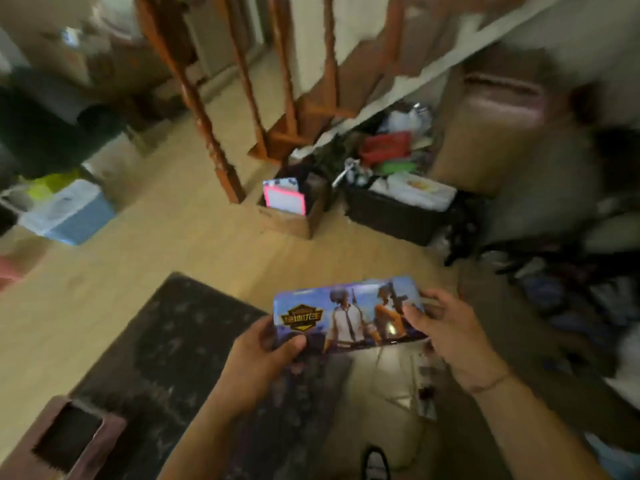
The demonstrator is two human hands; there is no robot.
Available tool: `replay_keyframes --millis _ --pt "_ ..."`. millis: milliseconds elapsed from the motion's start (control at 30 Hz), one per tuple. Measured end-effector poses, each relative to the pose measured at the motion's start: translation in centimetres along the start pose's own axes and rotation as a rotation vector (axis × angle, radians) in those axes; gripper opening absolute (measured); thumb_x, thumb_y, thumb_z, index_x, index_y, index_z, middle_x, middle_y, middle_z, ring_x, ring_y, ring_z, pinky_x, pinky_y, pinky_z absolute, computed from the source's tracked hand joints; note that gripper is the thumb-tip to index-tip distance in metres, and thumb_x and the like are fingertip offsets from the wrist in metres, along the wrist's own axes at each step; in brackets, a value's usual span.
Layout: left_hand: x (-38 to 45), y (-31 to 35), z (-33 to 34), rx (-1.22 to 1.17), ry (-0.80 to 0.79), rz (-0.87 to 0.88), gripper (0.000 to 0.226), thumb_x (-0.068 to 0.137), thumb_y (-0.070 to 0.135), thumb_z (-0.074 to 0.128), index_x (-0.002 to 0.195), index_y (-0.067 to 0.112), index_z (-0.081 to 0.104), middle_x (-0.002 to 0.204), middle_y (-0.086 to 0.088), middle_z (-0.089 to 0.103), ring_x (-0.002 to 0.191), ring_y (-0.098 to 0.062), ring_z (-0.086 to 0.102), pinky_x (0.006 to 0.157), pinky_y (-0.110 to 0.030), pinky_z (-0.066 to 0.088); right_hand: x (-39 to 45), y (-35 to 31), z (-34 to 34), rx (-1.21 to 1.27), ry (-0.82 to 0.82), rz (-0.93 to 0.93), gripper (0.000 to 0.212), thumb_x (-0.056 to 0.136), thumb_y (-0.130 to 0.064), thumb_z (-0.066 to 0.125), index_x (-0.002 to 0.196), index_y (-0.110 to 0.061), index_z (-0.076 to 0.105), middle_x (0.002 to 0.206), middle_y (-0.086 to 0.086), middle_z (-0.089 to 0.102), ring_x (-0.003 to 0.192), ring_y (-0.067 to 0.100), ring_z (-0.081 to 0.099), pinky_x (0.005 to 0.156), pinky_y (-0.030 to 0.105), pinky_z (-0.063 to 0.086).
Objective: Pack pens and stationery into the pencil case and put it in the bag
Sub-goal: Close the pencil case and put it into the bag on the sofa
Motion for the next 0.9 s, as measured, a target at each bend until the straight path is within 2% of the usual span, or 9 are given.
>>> replay_keyframes --millis 67,133,200,300,400,500,633,767,900 --pt "-0.6 5.3 4.4 0.006 -0.127 0.068 0.034 0.08 0.004 0.074 0.111 0.008 0.063 0.093 -0.009 0.076 0.069 -0.021 0.069 0.061 -0.027 0.056 -2.7 -3.4 -5.9 0.029 0.102 -0.034 0.027 0.084 -0.012 0.07 0.108 -0.015 0.059 0.084 -0.004 0.072 0.06 0.003 0.068 0.046 0.023 0.049" --pt "-2.0 10.1 9.5 0.037 -0.267 0.158 0.027 0.083 0.002 0.069 0.109 0.008 0.063 0.086 -0.011 0.076 0.058 -0.013 0.065 0.054 -0.018 0.05 -6.3 -5.8 -11.5 0.044 0.209 -0.085 0.027 0.085 -0.008 0.067 0.11 -0.012 0.057 0.09 -0.004 0.069 0.064 0.004 0.067 0.042 0.016 0.047" --pt "-3.9 13.6 14.5 0.075 -0.4 0.236 0.022 0.084 0.0 0.066 0.105 0.007 0.063 0.083 -0.017 0.075 0.051 -0.007 0.062 0.051 -0.012 0.046 -10.8 -6.7 -16.8 0.065 0.325 -0.098 0.029 0.085 -0.008 0.067 0.112 -0.013 0.056 0.1 0.001 0.069 0.079 0.012 0.068 0.049 0.017 0.05" --pt "-7.9 16.0 22.5 0.157 -0.641 0.294 0.029 0.085 0.006 0.068 0.113 0.011 0.063 0.092 -0.011 0.076 0.06 -0.012 0.068 0.059 -0.015 0.049 -18.0 -5.2 -24.2 0.141 0.498 -0.092 0.033 0.084 -0.01 0.069 0.114 -0.015 0.056 0.112 0.013 0.069 0.095 0.026 0.068 0.058 0.024 0.054" --pt "-12.2 16.2 30.2 0.186 -0.817 0.274 0.025 0.085 0.005 0.067 0.109 0.011 0.065 0.095 -0.011 0.075 0.061 -0.009 0.069 0.053 -0.012 0.047 -26.2 -2.6 -29.9 0.21 0.655 -0.053 0.035 0.086 -0.014 0.067 0.118 -0.017 0.053 0.108 0.011 0.07 0.09 0.024 0.071 0.057 0.025 0.053" --pt "-17.0 14.2 38.1 0.192 -0.982 0.198 0.025 0.083 0.0 0.067 0.108 0.006 0.065 0.101 -0.017 0.073 0.07 -0.013 0.07 0.053 -0.019 0.053 -34.3 1.0 -34.7 0.28 0.818 -0.029 0.031 0.088 -0.017 0.065 0.115 -0.023 0.052 0.098 -0.001 0.07 0.081 0.016 0.07 0.058 0.028 0.054" --pt "-24.0 11.0 48.0 0.255 -1.198 0.133 0.023 0.08 0.007 0.074 0.102 0.003 0.068 0.095 -0.018 0.073 0.066 -0.021 0.067 0.054 -0.025 0.052 -43.4 7.7 -39.3 0.585 1.006 0.003 0.027 0.089 -0.017 0.062 0.115 -0.019 0.06 0.1 0.006 0.073 0.087 0.022 0.068 0.057 0.031 0.054" --pt "-30.8 8.4 54.9 0.362 -1.361 0.074 0.031 0.076 0.02 0.077 0.103 0.008 0.069 0.097 -0.015 0.074 0.071 -0.027 0.065 0.066 -0.036 0.049 -49.4 12.9 -42.6 0.772 1.073 0.033 0.026 0.095 -0.016 0.053 0.119 -0.007 0.059 0.108 0.015 0.069 0.094 0.028 0.065 0.065 0.037 0.055" --pt "-33.4 7.6 59.8 0.446 -1.404 0.113 0.022 0.084 0.009 0.07 0.105 0.005 0.066 0.085 -0.011 0.074 0.057 -0.018 0.062 0.051 -0.024 0.047 -51.3 16.1 -45.0 0.832 1.075 0.048 0.029 0.093 -0.014 0.056 0.12 -0.006 0.055 0.115 0.02 0.067 0.099 0.033 0.066 0.07 0.043 0.058"
Point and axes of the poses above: each hand's wrist, its own x-axis towards the middle knuckle, its own z-axis out of the palm, y = z × x, the point moved 10 cm from there along x, towards the middle knuckle
